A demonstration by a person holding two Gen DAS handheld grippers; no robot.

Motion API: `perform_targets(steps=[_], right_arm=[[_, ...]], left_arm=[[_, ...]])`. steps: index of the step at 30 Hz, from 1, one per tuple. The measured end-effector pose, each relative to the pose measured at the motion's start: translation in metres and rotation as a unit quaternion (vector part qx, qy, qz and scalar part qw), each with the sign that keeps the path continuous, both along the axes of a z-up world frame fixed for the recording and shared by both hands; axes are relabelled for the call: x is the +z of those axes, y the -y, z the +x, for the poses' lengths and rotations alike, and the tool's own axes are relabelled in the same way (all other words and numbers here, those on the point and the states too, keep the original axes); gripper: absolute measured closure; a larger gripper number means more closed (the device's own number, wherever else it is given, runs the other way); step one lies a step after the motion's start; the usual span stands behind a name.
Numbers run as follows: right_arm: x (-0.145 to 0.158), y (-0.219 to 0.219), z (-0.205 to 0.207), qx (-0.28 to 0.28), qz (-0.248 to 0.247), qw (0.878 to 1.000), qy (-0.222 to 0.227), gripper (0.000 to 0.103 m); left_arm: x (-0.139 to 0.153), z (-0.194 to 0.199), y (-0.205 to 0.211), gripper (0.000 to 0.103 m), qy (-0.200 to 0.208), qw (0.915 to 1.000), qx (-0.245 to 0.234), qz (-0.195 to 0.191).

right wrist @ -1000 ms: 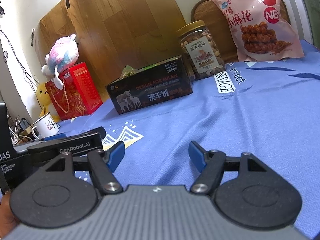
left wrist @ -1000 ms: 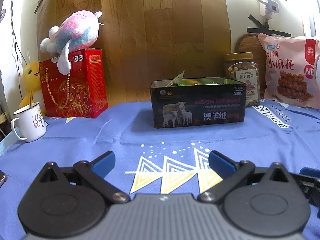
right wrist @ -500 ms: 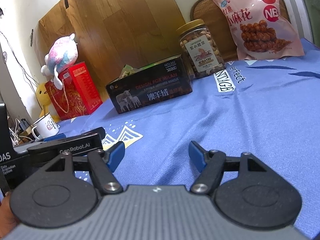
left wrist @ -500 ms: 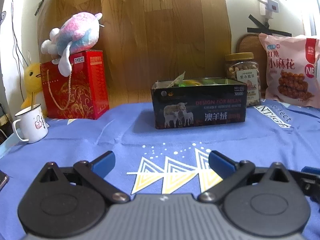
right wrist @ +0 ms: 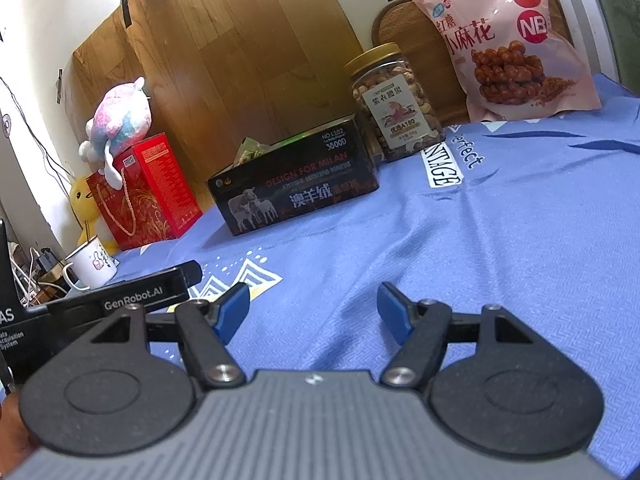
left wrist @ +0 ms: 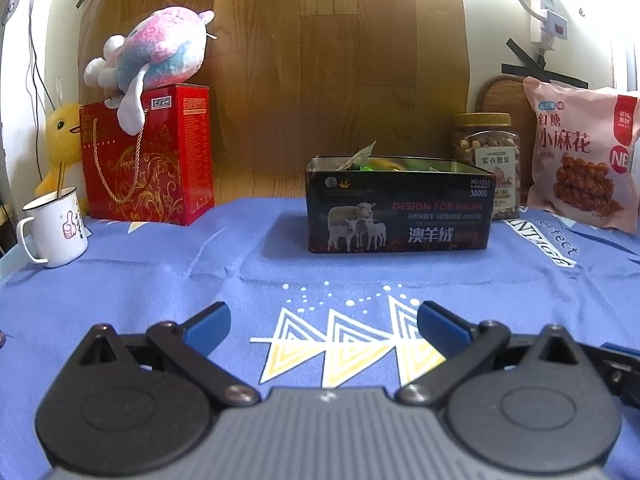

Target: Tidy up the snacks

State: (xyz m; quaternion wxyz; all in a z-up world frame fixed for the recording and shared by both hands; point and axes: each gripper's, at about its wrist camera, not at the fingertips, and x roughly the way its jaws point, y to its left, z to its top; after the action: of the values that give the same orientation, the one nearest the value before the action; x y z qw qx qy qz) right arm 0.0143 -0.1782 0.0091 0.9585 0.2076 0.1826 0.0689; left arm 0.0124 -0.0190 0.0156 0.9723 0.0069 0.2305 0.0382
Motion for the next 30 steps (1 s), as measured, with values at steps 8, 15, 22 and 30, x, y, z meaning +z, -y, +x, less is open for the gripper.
perform_targets(steps=[8,15,22,30], right_arm=[[0.0001,0.0002,-0.0003,0.001,0.004,1.0,0.001,0.031],[-0.0002,0.0003,0.0002,0.006,0.005,1.0,0.0,0.031],[-0.0001,0.0005,0.0004,0.008,0.007,1.0,0.001,0.031],[0.0001,0.0005,0.0004,0.009,0.006,1.0,0.0,0.03]], left_arm=[[0.0004,-0.0003,-0.0017,0.0,0.002,1.0,0.002,-0.005],[0.0005,-0.0002,-0.0013,0.0,0.003,1.0,0.002,-0.003],[0.0006,-0.0005,-0.0007,0.0,0.002,1.0,0.004,-0.002],[0.0008,-0.0003,-0.0011,0.0,0.003,1.0,0.004,-0.003]])
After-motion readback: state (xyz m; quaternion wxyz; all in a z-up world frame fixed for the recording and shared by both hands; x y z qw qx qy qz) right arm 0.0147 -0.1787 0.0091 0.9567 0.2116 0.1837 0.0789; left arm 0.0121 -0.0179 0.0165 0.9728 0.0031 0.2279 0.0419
